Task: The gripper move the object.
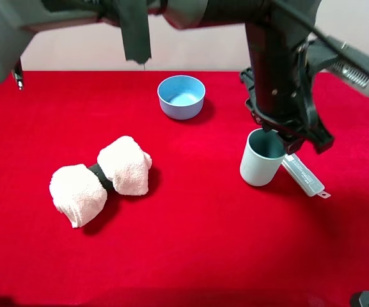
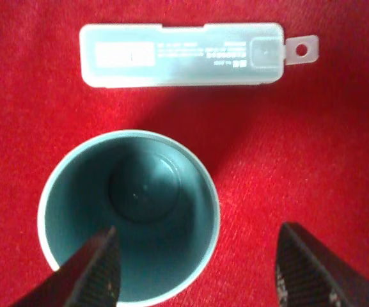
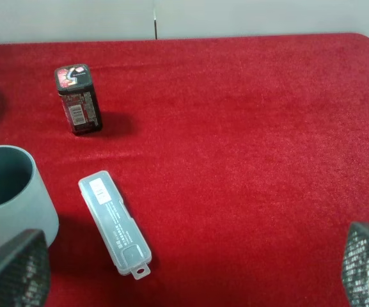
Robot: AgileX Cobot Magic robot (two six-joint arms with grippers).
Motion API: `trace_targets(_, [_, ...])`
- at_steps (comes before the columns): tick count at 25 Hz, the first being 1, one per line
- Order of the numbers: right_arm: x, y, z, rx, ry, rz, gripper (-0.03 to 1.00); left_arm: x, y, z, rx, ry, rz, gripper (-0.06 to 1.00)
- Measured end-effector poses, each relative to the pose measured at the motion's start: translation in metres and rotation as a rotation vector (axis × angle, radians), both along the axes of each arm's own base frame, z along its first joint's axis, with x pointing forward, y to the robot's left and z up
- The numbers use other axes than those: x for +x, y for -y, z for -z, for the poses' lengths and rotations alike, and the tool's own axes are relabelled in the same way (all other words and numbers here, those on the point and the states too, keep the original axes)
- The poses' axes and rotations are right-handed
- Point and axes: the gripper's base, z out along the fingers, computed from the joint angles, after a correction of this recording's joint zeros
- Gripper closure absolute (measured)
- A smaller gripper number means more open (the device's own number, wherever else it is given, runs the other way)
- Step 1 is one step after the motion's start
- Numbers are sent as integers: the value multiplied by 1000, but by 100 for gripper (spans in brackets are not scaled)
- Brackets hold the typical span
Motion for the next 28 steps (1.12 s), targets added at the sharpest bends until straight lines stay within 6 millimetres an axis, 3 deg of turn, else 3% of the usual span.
trace_targets(8, [0, 0, 0, 0, 0, 0, 27, -2, -3, -44, 17, -1, 15, 42])
trace_targets(18, [0, 0, 0, 0, 0, 0, 27, -2, -8, -75, -28, 54, 13, 42])
trace_targets(28, [0, 0, 0, 0, 1, 0, 27, -15, -42, -149, -125, 204, -5, 42])
